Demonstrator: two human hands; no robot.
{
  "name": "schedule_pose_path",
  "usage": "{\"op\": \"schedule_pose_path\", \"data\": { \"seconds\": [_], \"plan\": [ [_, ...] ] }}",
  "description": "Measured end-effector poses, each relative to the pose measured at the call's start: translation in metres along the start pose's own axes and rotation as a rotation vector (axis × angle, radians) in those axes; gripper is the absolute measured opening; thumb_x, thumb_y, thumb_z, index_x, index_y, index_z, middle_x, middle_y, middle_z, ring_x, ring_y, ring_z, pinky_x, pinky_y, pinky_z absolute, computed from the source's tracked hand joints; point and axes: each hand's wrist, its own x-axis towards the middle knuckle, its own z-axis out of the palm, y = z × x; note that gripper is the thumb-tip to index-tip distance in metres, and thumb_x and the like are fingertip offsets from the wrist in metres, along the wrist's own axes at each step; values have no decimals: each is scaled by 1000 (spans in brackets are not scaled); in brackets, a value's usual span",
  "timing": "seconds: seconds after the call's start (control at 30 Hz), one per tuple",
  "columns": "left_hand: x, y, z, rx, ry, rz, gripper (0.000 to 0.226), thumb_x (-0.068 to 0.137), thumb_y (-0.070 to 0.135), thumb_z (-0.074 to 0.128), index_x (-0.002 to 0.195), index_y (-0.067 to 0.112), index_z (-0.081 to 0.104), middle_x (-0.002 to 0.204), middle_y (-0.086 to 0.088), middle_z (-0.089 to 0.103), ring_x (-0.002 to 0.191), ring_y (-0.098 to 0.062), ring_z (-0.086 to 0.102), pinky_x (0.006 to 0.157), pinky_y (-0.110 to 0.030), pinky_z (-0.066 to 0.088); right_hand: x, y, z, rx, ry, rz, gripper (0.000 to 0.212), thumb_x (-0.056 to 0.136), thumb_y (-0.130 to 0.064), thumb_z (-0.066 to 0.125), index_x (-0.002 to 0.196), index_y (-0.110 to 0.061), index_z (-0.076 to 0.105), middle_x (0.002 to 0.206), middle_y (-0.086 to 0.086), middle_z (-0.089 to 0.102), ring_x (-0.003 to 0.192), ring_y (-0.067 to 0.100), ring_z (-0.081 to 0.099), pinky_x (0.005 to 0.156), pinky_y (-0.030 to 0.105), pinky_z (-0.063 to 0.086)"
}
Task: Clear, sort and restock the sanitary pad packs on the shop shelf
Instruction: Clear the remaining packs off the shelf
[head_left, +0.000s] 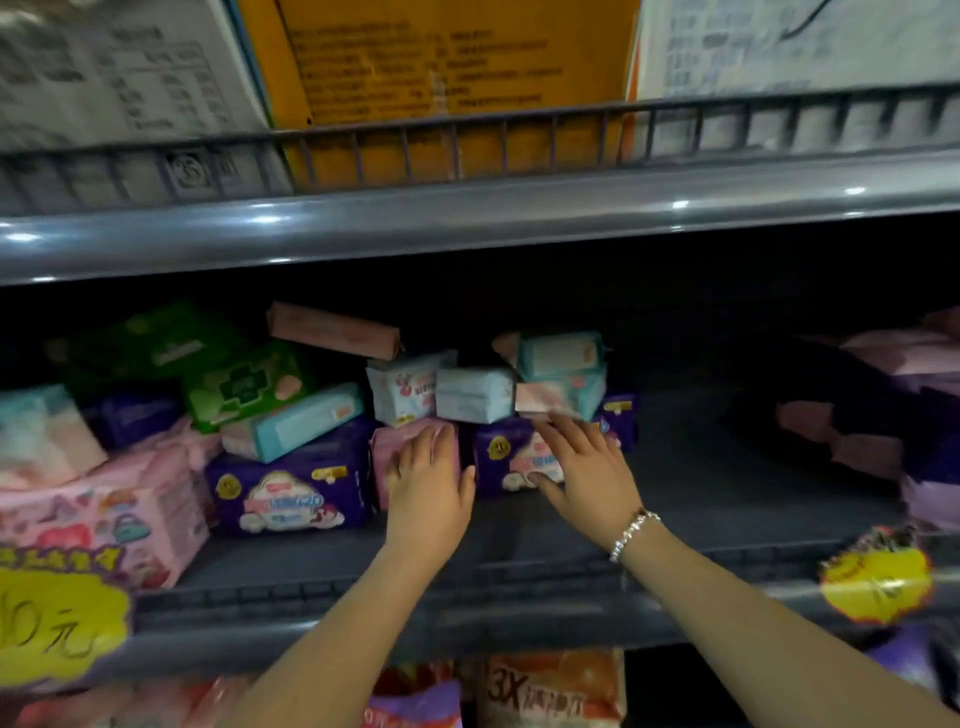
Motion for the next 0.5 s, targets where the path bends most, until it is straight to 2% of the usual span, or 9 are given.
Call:
{"op": "schedule_pose_path", "data": {
  "seconds": [0.07, 0.13, 0.23, 0.3, 0.33, 0.4, 0.47, 0.5],
  "plan": [
    [22, -5, 7, -99, 8, -32, 63, 98, 37, 49, 150, 10, 27, 155, -10, 29, 141, -28, 27, 114, -34, 14, 22, 7, 11, -53, 52, 24, 72, 65, -44, 78, 127, -14, 58, 127, 14, 62, 106, 38, 63, 81, 50, 53],
    [43, -5, 13, -210, -26, -61, 69, 98, 40, 47, 153, 13, 15, 160, -7, 17, 146, -23, 15, 116, -31, 9, 43, 14, 18, -47, 138, 90, 74, 68, -48, 75, 131, -15, 53, 127, 22, 59, 108, 44, 60, 83, 55, 51],
    [71, 3, 24, -228, -71, -37, 79, 95, 52, 46, 154, 25, 2, 162, -6, -3, 149, -24, -1, 119, -37, 9, 70, 26, 20, -17, 213, 206, 72, 77, -60, 47, 134, -16, 45, 127, 30, 53, 110, 50, 55, 87, 59, 47],
    [85, 10, 31, -215, -62, -53, 83, 91, 60, 46, 153, 34, -1, 161, -7, -8, 149, -28, -3, 118, -42, 13, 85, 35, 18, 43, 221, 285, 77, 79, -64, 45, 142, -19, 40, 136, 33, 44, 120, 53, 45, 93, 62, 42],
    [91, 12, 36, -200, -51, -73, 84, 89, 63, 47, 153, 37, 0, 161, -8, -7, 148, -30, -2, 117, -46, 15, 92, 39, 15, 74, 191, 342, 78, 83, -65, 47, 147, -24, 33, 144, 31, 34, 129, 53, 35, 99, 62, 36],
    [103, 13, 47, -188, -43, -121, 83, 85, 68, 49, 151, 39, 7, 158, -14, 3, 145, -36, 6, 115, -51, 22, 105, 52, 12, 165, 27, 429, 80, 85, -67, 50, 152, -38, 17, 155, 25, 12, 141, 47, 13, 111, 57, 25],
    [113, 12, 59, -206, -46, -175, 80, 80, 73, 52, 145, 40, 19, 150, -19, 20, 138, -40, 22, 108, -53, 32, 118, 59, 9, 239, -55, 442, 84, 81, -73, 51, 151, -43, 16, 156, 24, 9, 142, 44, 10, 113, 51, 26],
    [117, 12, 62, -222, -42, -198, 79, 76, 75, 53, 140, 40, 23, 145, -19, 27, 133, -41, 29, 104, -53, 35, 123, 60, 9, 288, -77, 440, 85, 79, -74, 52, 150, -42, 20, 154, 24, 15, 141, 43, 17, 112, 48, 30]
  ]
}}
